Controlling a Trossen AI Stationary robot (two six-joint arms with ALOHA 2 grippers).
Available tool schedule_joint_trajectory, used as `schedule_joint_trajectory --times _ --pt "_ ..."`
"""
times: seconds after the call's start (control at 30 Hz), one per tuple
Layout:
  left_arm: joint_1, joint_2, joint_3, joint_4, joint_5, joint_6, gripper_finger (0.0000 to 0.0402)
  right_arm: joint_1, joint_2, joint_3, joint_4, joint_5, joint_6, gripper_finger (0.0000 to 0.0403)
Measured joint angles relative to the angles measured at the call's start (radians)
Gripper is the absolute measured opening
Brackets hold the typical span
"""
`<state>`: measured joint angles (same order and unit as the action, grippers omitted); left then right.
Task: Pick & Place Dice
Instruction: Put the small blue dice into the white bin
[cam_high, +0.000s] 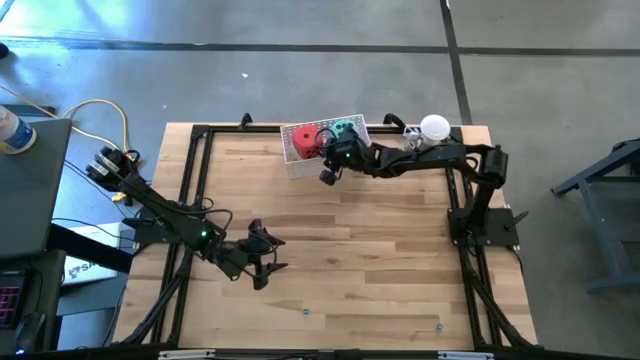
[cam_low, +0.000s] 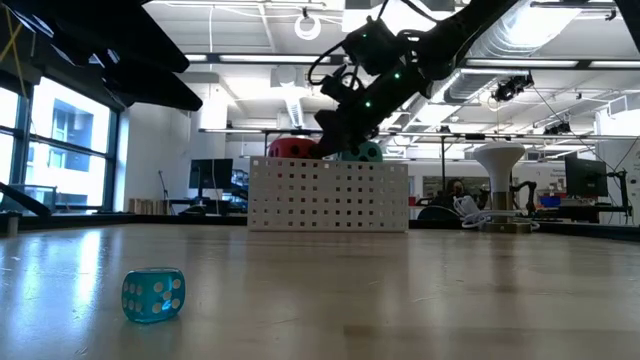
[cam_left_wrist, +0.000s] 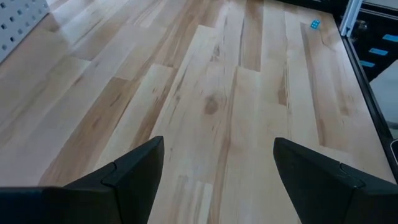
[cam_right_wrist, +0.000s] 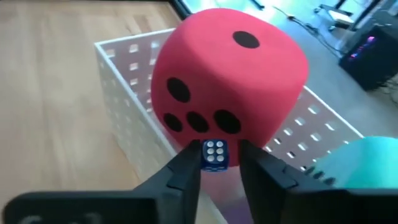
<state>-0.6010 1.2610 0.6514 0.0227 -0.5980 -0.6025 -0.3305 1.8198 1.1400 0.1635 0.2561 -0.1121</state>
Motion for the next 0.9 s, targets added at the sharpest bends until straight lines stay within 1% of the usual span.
schedule_joint_trajectory --times 0.3,0.43,0.6,0.9 --pt "0.000 0.000 0.000 0.000 0.000 0.000 0.0294 0.006 0.000 0.000 0.006 0.081 0.013 0.0214" --pt "0.000 0.000 0.000 0.000 0.000 0.000 0.0294 0.017 0.000 0.000 0.006 0.083 0.012 0.0251" --pt "0.000 0.000 0.000 0.000 0.000 0.000 0.0294 0.031 0.000 0.000 0.021 0.087 -0.010 0.0270" --pt "0.000 0.000 0.000 0.000 0.000 0.000 0.0294 0.066 -0.006 0.000 0.140 0.086 -0.017 0.0272"
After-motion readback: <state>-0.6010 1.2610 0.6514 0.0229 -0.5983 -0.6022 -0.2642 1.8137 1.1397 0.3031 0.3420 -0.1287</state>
